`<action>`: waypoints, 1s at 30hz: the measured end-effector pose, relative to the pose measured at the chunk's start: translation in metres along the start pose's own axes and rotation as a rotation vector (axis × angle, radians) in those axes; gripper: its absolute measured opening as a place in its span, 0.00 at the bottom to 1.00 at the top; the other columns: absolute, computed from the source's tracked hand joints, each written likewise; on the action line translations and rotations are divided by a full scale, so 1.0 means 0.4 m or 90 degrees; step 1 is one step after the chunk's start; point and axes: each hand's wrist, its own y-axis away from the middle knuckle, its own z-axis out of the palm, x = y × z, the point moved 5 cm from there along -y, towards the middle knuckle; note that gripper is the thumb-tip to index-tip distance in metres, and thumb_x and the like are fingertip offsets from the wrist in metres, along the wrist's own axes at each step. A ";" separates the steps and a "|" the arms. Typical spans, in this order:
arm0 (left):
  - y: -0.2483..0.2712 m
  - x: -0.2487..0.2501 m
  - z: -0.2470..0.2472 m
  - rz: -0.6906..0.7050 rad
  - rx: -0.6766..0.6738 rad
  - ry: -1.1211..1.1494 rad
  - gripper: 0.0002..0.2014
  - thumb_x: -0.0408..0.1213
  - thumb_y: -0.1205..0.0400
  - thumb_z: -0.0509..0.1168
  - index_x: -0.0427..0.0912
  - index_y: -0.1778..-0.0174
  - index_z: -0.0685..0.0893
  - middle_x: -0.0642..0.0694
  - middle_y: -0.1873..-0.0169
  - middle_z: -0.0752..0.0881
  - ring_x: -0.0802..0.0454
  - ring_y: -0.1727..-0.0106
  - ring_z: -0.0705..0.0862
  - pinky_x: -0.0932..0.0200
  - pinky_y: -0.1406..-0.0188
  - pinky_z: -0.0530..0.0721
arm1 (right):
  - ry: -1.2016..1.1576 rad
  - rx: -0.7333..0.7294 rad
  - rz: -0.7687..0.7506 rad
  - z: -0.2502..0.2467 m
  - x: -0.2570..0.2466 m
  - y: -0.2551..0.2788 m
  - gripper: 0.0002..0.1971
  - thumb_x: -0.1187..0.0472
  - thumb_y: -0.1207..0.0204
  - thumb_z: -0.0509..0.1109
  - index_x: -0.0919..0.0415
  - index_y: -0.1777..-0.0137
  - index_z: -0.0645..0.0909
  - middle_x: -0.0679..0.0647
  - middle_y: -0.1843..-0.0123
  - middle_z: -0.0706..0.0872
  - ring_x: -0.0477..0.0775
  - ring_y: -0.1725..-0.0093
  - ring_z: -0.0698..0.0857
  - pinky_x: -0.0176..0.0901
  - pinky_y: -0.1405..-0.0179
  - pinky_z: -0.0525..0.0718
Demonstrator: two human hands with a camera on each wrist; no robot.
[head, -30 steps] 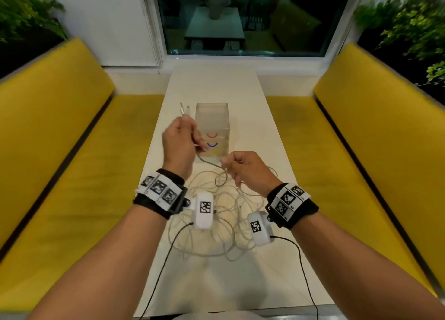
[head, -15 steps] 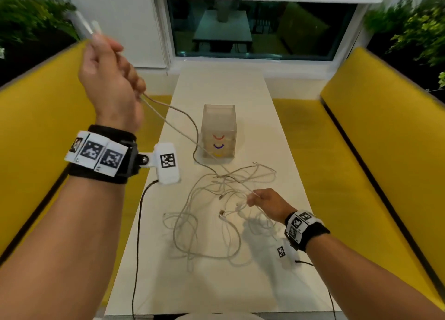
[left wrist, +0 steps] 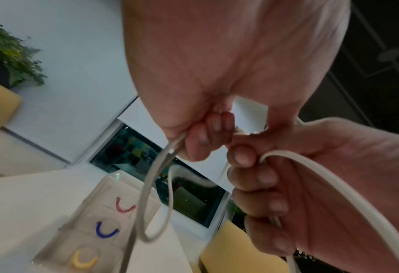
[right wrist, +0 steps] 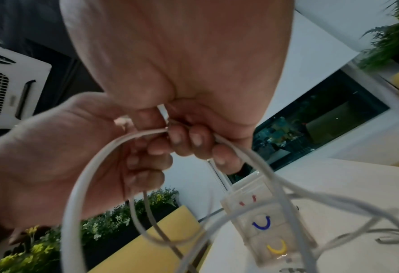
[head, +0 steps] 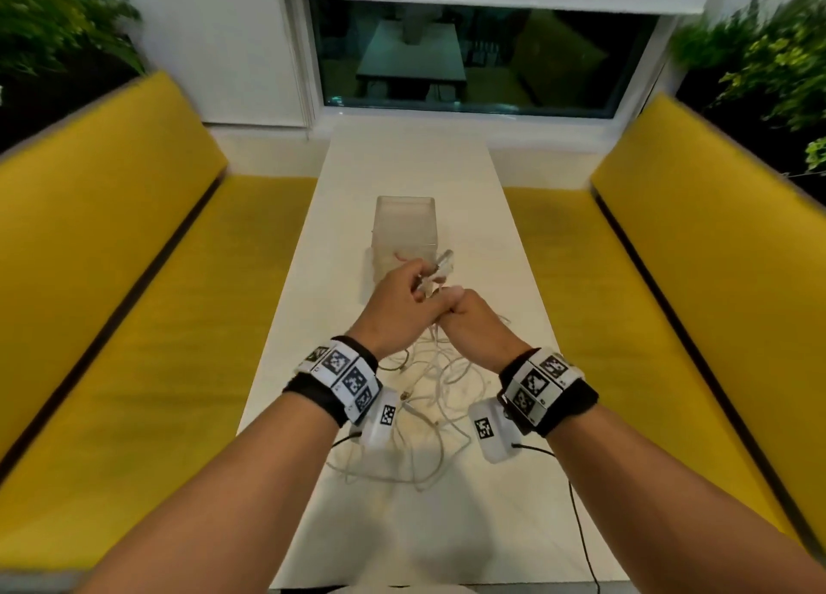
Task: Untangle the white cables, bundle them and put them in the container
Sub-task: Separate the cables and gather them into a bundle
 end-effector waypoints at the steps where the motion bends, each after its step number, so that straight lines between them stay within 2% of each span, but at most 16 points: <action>1: 0.001 -0.004 0.002 -0.001 0.013 0.009 0.18 0.55 0.22 0.73 0.44 0.46 0.88 0.45 0.54 0.92 0.43 0.53 0.90 0.43 0.47 0.90 | 0.013 -0.011 -0.015 0.003 -0.010 0.001 0.17 0.68 0.18 0.64 0.45 0.59 0.83 0.34 0.71 0.86 0.34 0.71 0.77 0.34 0.68 0.74; 2: -0.001 -0.014 -0.002 -0.010 0.030 0.015 0.15 0.51 0.20 0.72 0.43 0.48 0.89 0.46 0.54 0.93 0.44 0.51 0.91 0.42 0.44 0.89 | 0.039 -0.016 -0.030 0.004 -0.009 -0.002 0.12 0.65 0.19 0.66 0.48 0.58 0.84 0.39 0.68 0.88 0.36 0.69 0.78 0.41 0.67 0.76; 3: -0.005 -0.023 -0.008 -0.022 0.041 0.015 0.12 0.48 0.19 0.72 0.43 0.51 0.90 0.49 0.56 0.93 0.46 0.52 0.91 0.45 0.45 0.90 | 0.065 -0.018 -0.038 0.006 -0.006 -0.003 0.07 0.63 0.20 0.67 0.52 0.56 0.83 0.46 0.65 0.88 0.40 0.66 0.79 0.49 0.65 0.79; 4: -0.010 -0.030 -0.013 -0.038 0.045 0.009 0.10 0.46 0.19 0.73 0.42 0.55 0.90 0.52 0.61 0.92 0.49 0.58 0.91 0.49 0.49 0.90 | 0.080 -0.020 -0.036 0.007 0.005 -0.002 0.05 0.63 0.21 0.68 0.52 0.56 0.81 0.50 0.63 0.85 0.44 0.65 0.78 0.51 0.64 0.78; 6: -0.014 -0.033 -0.020 -0.057 0.048 -0.008 0.14 0.43 0.21 0.73 0.35 0.64 0.86 0.46 0.71 0.87 0.52 0.68 0.84 0.51 0.60 0.85 | 0.064 -0.015 -0.029 0.013 0.020 0.004 0.10 0.67 0.22 0.69 0.51 0.59 0.77 0.47 0.63 0.79 0.43 0.65 0.75 0.42 0.63 0.74; 8: -0.016 -0.022 -0.028 -0.047 0.061 -0.031 0.16 0.38 0.23 0.71 0.28 0.68 0.80 0.42 0.76 0.80 0.51 0.72 0.76 0.53 0.67 0.77 | -0.011 -0.015 -0.046 0.022 0.017 0.013 0.09 0.67 0.19 0.69 0.55 0.59 0.79 0.42 0.65 0.78 0.41 0.66 0.74 0.35 0.63 0.72; 11: -0.022 -0.006 -0.053 -0.018 0.096 -0.053 0.16 0.33 0.21 0.70 0.34 0.73 0.75 0.49 0.77 0.71 0.55 0.74 0.68 0.58 0.71 0.69 | -0.136 0.028 -0.010 0.016 0.025 0.019 0.14 0.62 0.11 0.63 0.59 0.59 0.82 0.39 0.70 0.77 0.44 0.69 0.73 0.35 0.66 0.70; 13: -0.018 0.006 -0.063 0.004 0.115 -0.060 0.17 0.34 0.19 0.71 0.35 0.72 0.75 0.50 0.77 0.69 0.57 0.75 0.66 0.58 0.73 0.67 | -0.163 0.044 0.020 0.012 0.043 0.017 0.14 0.60 0.11 0.62 0.60 0.56 0.86 0.48 0.68 0.77 0.54 0.68 0.72 0.42 0.68 0.70; 14: -0.016 0.011 -0.071 0.007 0.135 -0.052 0.17 0.34 0.19 0.70 0.33 0.72 0.76 0.51 0.77 0.69 0.58 0.76 0.65 0.58 0.74 0.66 | -0.171 0.041 0.038 0.013 0.055 0.016 0.13 0.60 0.12 0.64 0.59 0.55 0.87 0.51 0.67 0.77 0.55 0.68 0.71 0.43 0.70 0.71; 17: -0.027 0.011 -0.135 -0.030 0.238 0.046 0.16 0.36 0.17 0.70 0.38 0.71 0.78 0.51 0.78 0.70 0.58 0.79 0.65 0.59 0.76 0.66 | -0.193 0.036 0.125 0.026 0.126 0.029 0.10 0.64 0.15 0.67 0.60 0.53 0.90 0.55 0.67 0.77 0.49 0.74 0.70 0.41 0.75 0.69; 20: -0.042 0.023 -0.224 -0.032 0.320 0.113 0.20 0.42 0.18 0.70 0.25 0.62 0.78 0.42 0.73 0.70 0.47 0.71 0.66 0.51 0.70 0.67 | -0.138 0.033 0.231 0.025 0.223 0.066 0.10 0.63 0.16 0.68 0.66 0.50 0.91 0.53 0.68 0.78 0.46 0.75 0.72 0.37 0.77 0.68; 23: -0.050 0.033 -0.288 -0.045 0.364 0.166 0.12 0.41 0.16 0.69 0.37 0.59 0.80 0.45 0.76 0.70 0.48 0.75 0.66 0.52 0.74 0.67 | -0.022 0.009 0.255 0.020 0.297 0.096 0.11 0.60 0.17 0.69 0.64 0.48 0.92 0.52 0.61 0.87 0.49 0.64 0.82 0.36 0.66 0.78; 25: -0.059 0.023 -0.306 -0.056 0.370 0.176 0.10 0.41 0.16 0.70 0.41 0.59 0.80 0.50 0.77 0.69 0.51 0.76 0.65 0.55 0.76 0.66 | 0.044 -0.020 0.260 0.022 0.327 0.109 0.12 0.58 0.16 0.68 0.63 0.46 0.92 0.55 0.53 0.91 0.55 0.53 0.87 0.41 0.53 0.83; 27: -0.058 0.004 -0.306 -0.052 0.367 0.146 0.10 0.43 0.16 0.70 0.41 0.59 0.81 0.48 0.74 0.69 0.49 0.72 0.65 0.54 0.73 0.67 | 0.064 -0.034 0.240 0.022 0.320 0.114 0.13 0.56 0.16 0.69 0.64 0.46 0.92 0.60 0.47 0.93 0.60 0.46 0.89 0.49 0.44 0.84; 28: -0.054 -0.010 -0.304 -0.056 0.373 0.142 0.10 0.43 0.16 0.70 0.42 0.59 0.82 0.48 0.74 0.70 0.49 0.72 0.65 0.53 0.71 0.67 | 0.060 -0.030 0.208 0.020 0.302 0.112 0.12 0.57 0.16 0.71 0.64 0.48 0.92 0.61 0.46 0.92 0.60 0.46 0.89 0.52 0.44 0.83; 30: -0.046 -0.036 -0.302 -0.076 0.398 0.146 0.11 0.43 0.15 0.69 0.44 0.62 0.80 0.50 0.74 0.69 0.51 0.72 0.64 0.53 0.71 0.67 | 0.024 -0.009 0.131 0.012 0.253 0.106 0.04 0.64 0.20 0.75 0.58 0.51 0.92 0.59 0.46 0.91 0.52 0.45 0.88 0.45 0.44 0.82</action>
